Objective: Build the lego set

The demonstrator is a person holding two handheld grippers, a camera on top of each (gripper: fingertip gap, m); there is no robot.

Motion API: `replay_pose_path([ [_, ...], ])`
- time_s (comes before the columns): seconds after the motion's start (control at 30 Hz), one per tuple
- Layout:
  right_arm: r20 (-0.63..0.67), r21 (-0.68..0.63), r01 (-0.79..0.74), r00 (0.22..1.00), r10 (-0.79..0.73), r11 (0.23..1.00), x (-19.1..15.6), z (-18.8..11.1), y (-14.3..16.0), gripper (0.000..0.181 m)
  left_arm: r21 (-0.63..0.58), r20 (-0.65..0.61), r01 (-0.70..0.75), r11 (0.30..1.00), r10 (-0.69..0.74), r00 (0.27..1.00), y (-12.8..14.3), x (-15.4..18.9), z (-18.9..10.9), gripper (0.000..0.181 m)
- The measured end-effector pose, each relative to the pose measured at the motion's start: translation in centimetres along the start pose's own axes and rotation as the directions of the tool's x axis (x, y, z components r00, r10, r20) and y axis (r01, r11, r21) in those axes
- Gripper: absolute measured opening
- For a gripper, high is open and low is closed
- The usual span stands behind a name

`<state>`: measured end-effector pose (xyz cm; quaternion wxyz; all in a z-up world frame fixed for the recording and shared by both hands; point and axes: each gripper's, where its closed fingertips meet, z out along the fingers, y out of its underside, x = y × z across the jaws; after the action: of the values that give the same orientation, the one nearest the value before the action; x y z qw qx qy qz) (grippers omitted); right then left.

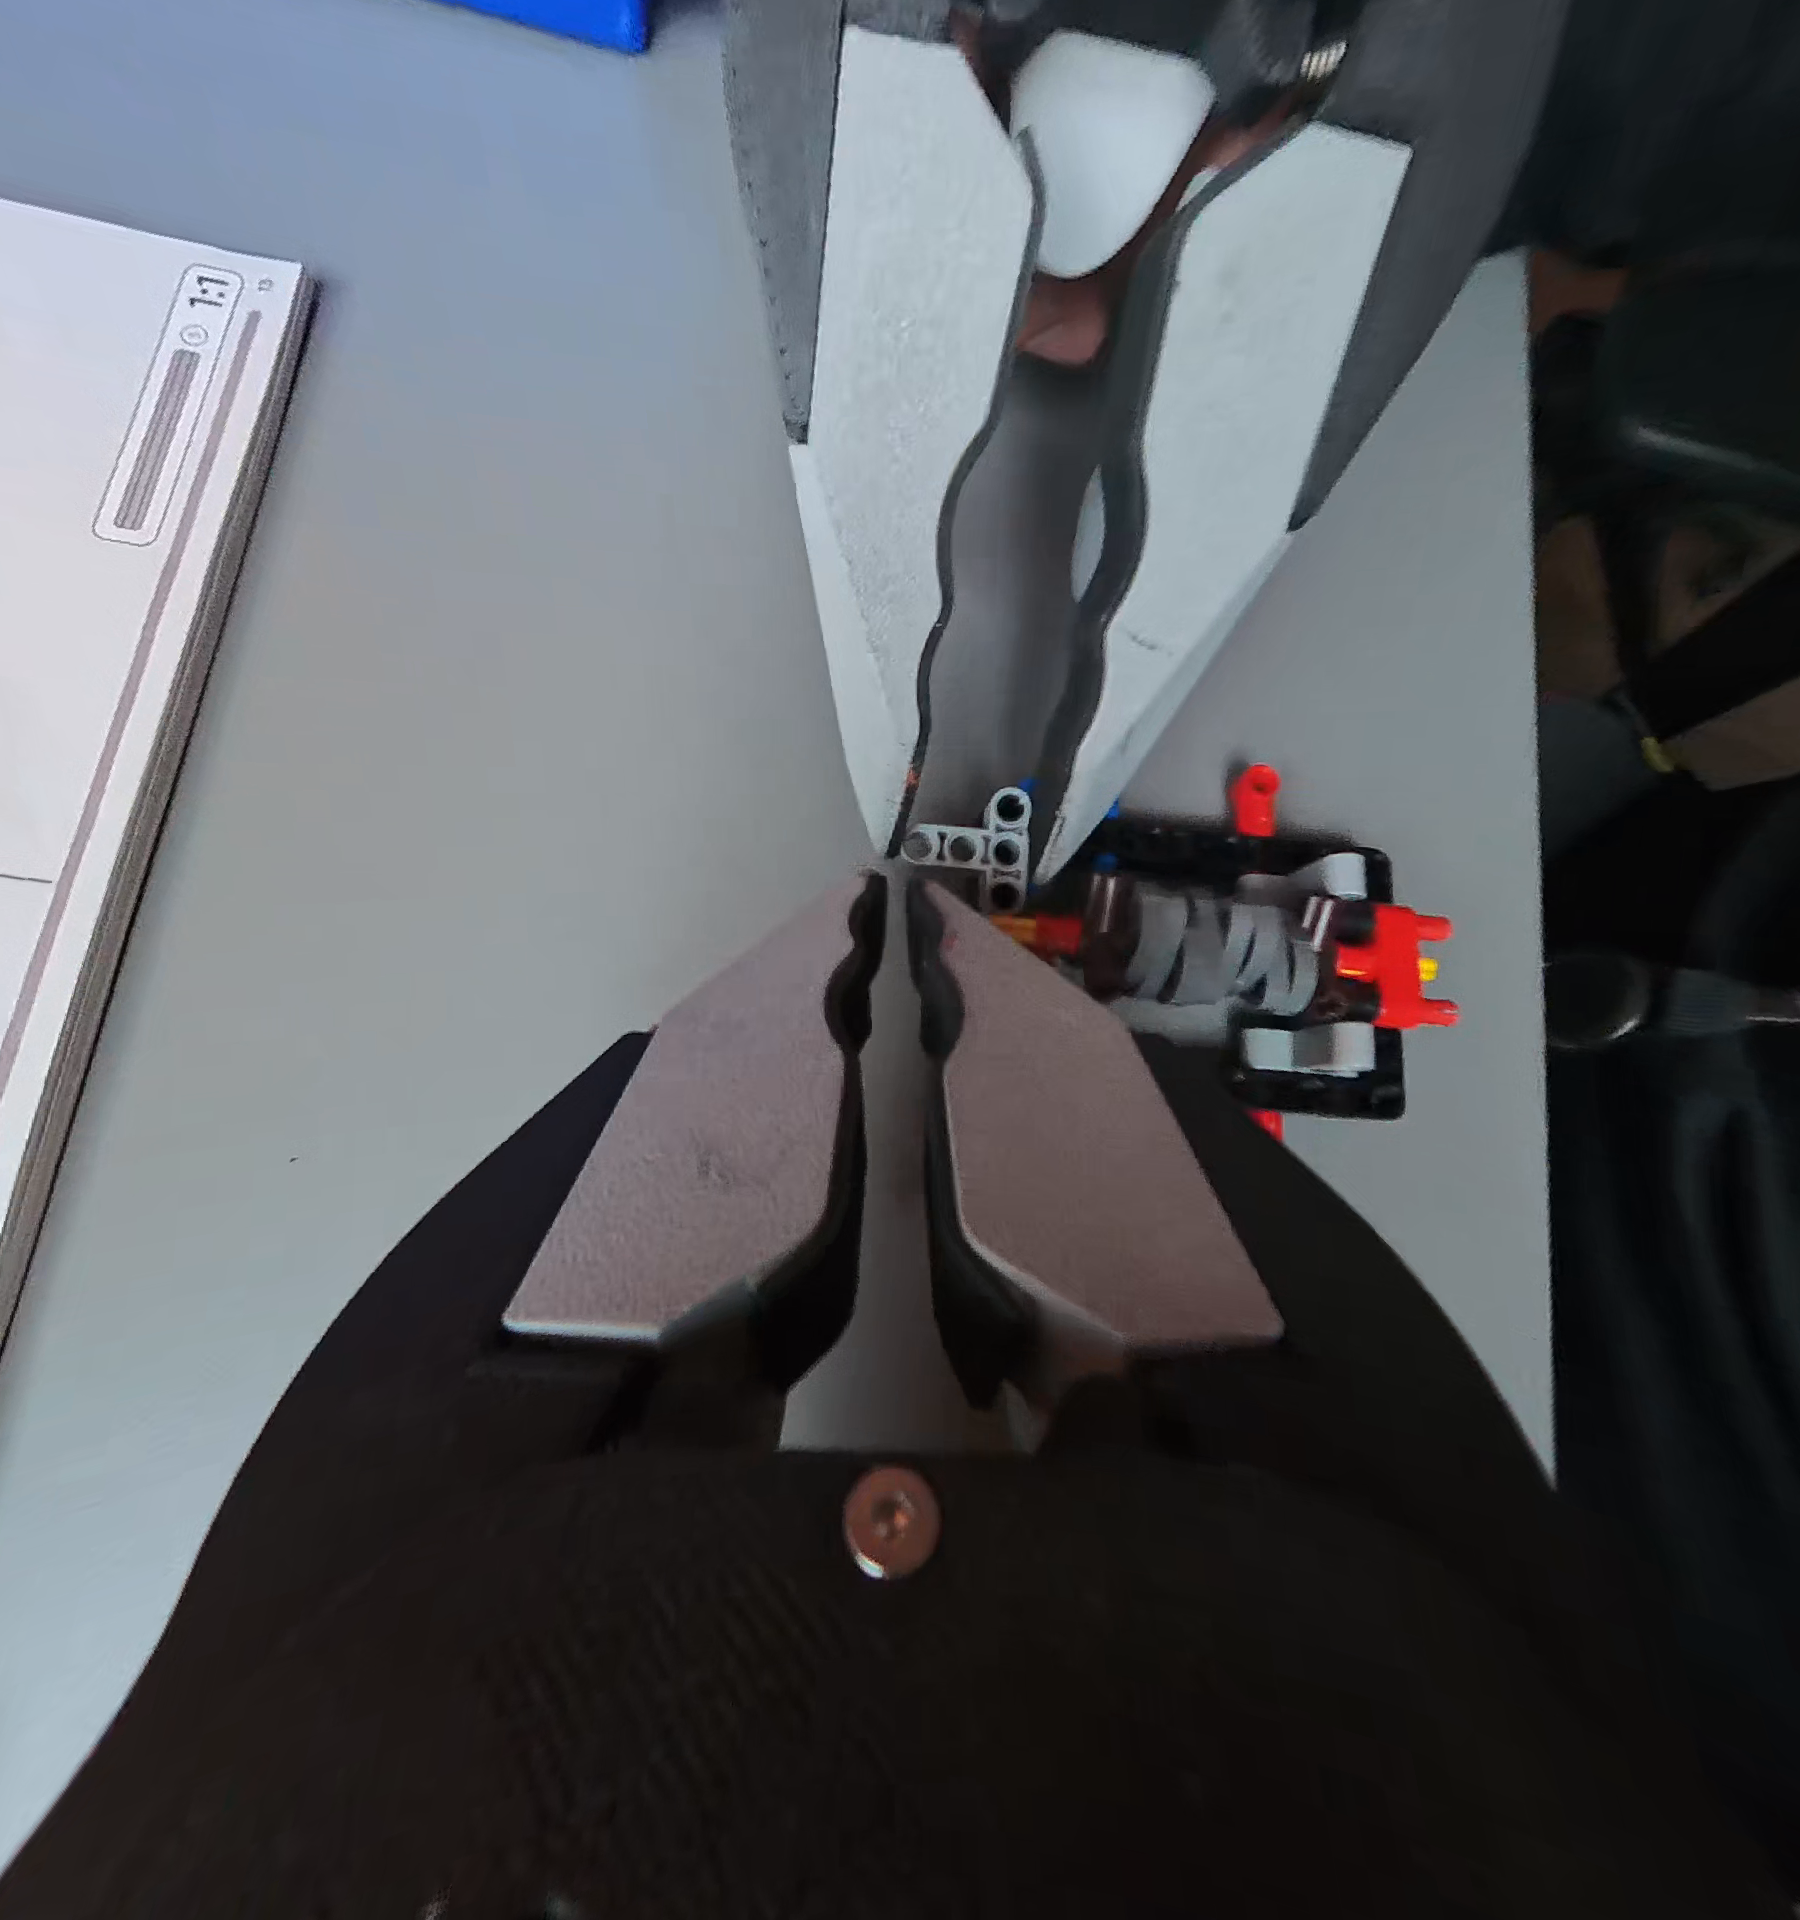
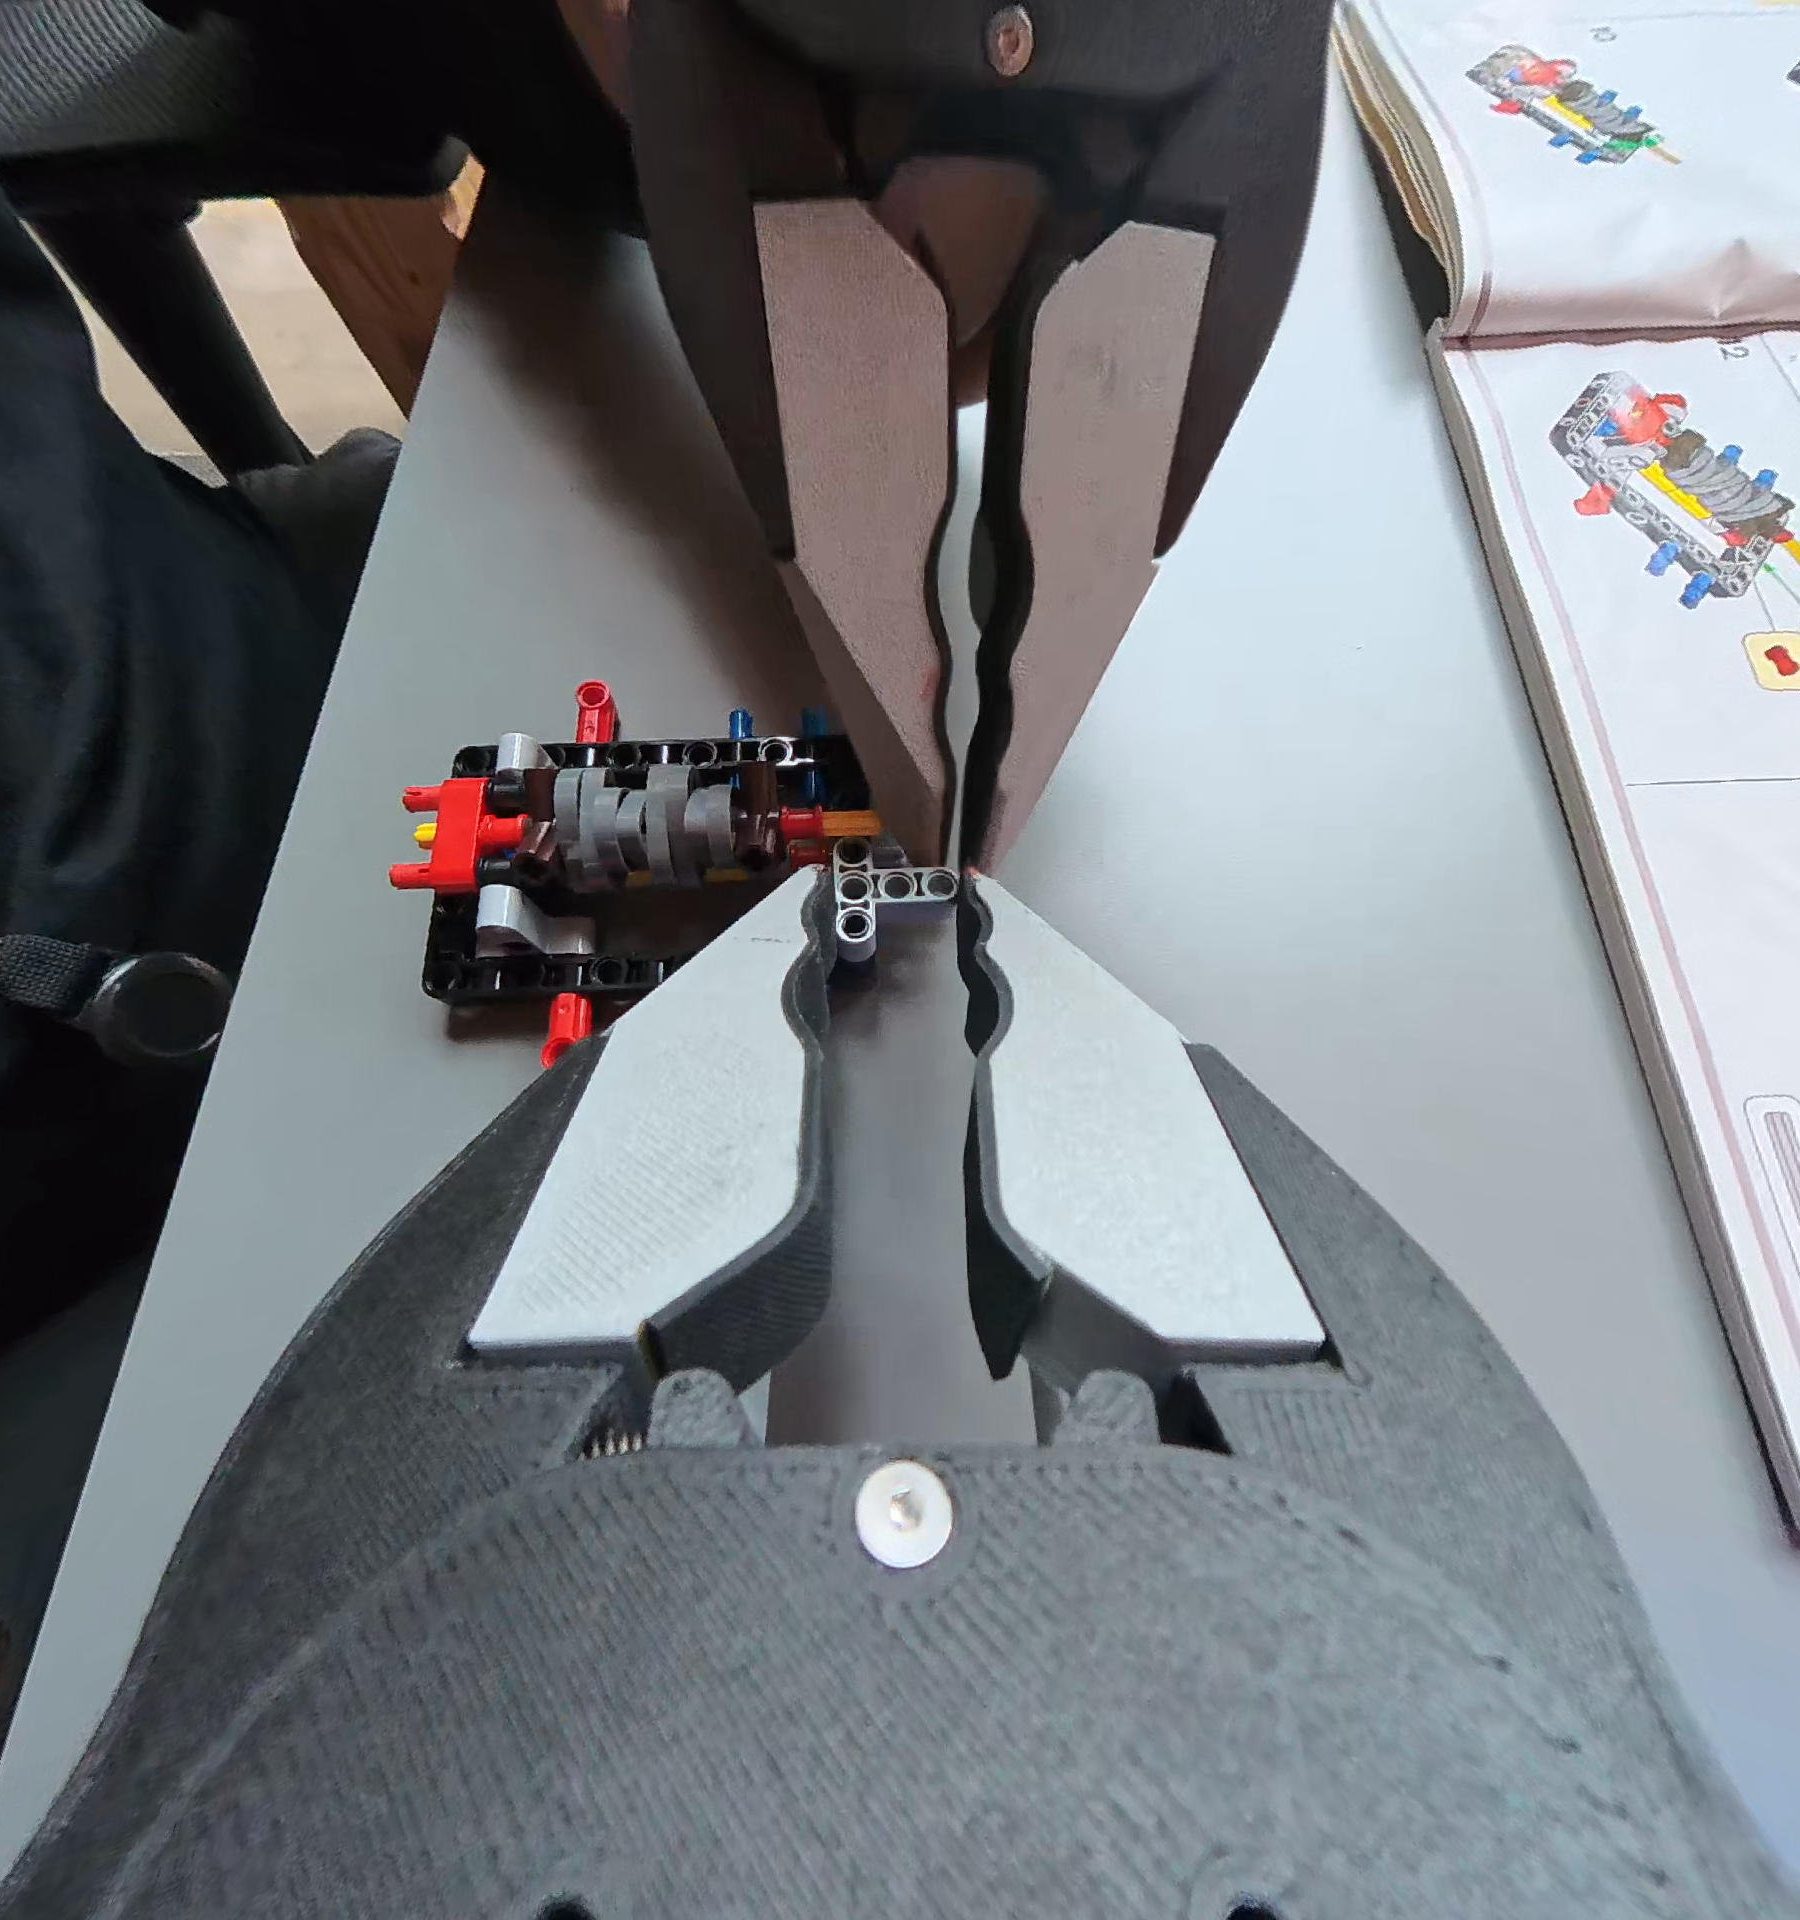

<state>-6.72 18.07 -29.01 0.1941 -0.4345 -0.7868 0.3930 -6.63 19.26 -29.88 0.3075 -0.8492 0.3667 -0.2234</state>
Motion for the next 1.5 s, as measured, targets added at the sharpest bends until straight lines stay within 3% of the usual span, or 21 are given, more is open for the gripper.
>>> replay_pose_path([
  [0.1, -0.008, 0.004, 0.018, 1.0, -0.018, 1.0, -0.1, -0.2, 0.1, 0.02, -0.007, 0.036, -0.001, 1.0, 0.001, 0.999, -0.1, -0.3, 0.1, 0.008],
  [0.3, -0.021, 0.016, 0.029, 0.999, -0.029, 0.999, -0.1, -0.5, 0.3, 0.02, 0.017, -0.013, 0.086, 0.996, -0.086, 0.996, -0.4, -0.5, -0.1, 0.022],
  [0.83, 0.048, 0.048, -0.061, 0.997, 0.059, 0.997, -0.2, -1.1, 0.3, 0.032, 0.067, -0.059, 0.096, 0.993, -0.092, 0.994, -0.9, -0.1, -0.2, 0.02],
  [1.13, 0.059, 0.074, -0.162, 0.986, 0.157, 0.984, -0.3, -3.0, 0.3, 0.022, 0.07, -0.091, 0.084, 0.994, -0.078, 0.993, -1.6, 0.5, -0.9, 0.029],
  [1.37, -0.106, -0.04, -0.036, 0.994, 0.032, 0.999, -0.5, -2.6, 1.0, 0.009, -0.014, -0.11, 0.056, 0.998, -0.057, 0.992, -1.3, 1.0, 0.1, 0.029],
  [1.5, -0.09, -0.086, -0.016, 0.996, 0.009, 0.996, -1.0, -2.2, 1.0, 0.008, -0.048, -0.121, 0.047, 0.998, -0.053, 0.991, -1.2, 1.4, 0.4, 0.026],
])
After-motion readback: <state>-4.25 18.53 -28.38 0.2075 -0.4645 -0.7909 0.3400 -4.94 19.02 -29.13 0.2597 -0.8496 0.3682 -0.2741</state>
